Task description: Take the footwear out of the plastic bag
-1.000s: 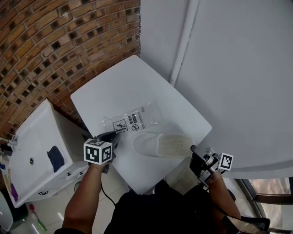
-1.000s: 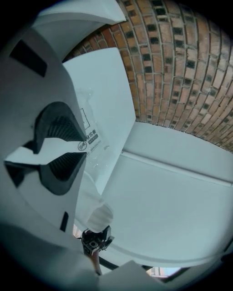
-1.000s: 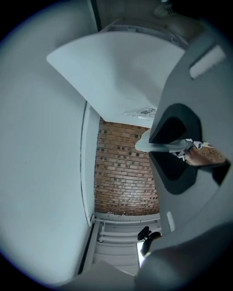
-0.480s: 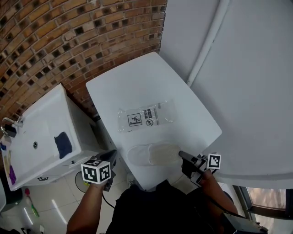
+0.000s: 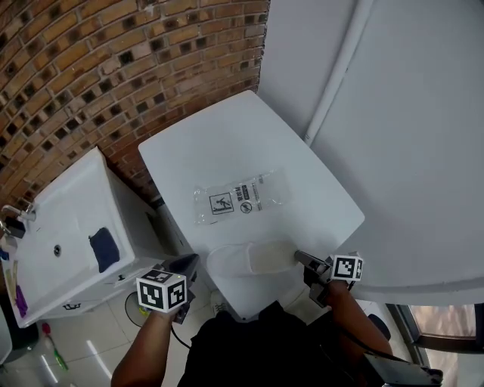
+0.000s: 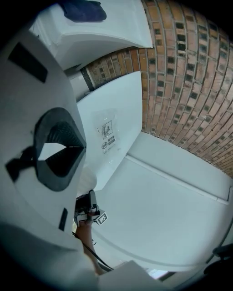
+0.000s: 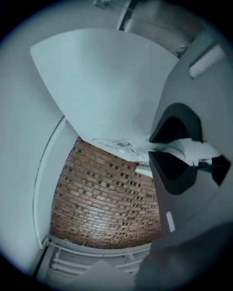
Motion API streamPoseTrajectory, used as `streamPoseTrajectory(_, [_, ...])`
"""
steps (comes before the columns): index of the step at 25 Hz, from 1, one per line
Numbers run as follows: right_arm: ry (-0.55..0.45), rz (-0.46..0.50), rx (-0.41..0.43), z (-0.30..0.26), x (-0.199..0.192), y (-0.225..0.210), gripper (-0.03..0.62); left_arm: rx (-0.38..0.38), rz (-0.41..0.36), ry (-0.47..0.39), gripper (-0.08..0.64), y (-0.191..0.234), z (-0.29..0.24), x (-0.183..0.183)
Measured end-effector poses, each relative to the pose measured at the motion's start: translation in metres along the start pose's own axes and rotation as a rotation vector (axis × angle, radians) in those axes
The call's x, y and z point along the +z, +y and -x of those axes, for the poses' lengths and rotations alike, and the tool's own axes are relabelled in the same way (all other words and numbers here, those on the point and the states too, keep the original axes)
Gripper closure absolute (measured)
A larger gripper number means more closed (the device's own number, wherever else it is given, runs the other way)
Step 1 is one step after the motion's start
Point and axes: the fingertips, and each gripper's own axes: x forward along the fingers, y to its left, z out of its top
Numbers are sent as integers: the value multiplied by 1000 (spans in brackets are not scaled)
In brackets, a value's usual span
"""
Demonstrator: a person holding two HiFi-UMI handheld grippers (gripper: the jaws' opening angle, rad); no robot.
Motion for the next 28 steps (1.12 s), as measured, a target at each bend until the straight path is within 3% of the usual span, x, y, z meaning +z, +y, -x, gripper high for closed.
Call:
streamPoseTrajectory(4, [-24, 46, -84, 2, -1, -10, 523, -12, -6, 3, 552, 1, 1, -1])
streamPoseTrajectory(11, [-11, 238, -340, 6, 0, -19, 463, -57, -10, 11, 552, -5, 2, -2])
streamPoseTrajectory(16, [-49, 337, -568, 26, 7, -23, 463, -109, -40, 23, 552, -20, 6, -10])
streamPoseTrajectory(18, [-93, 355, -557, 32, 7, -6, 496, -133, -52, 28, 552, -27, 10, -14])
streamPoseTrajectory(21, [-130, 369, -435, 30, -9, 41, 591, -173, -76, 45, 552, -37, 20, -19])
streamPoseTrajectory(25, [-162, 364, -258, 21, -48, 106, 591, -241, -122, 72, 552, -52, 33, -27])
streamPoseTrajectory(28, [-154, 383, -195, 15, -77, 134, 591, -265, -160, 85, 552, -59, 33, -30])
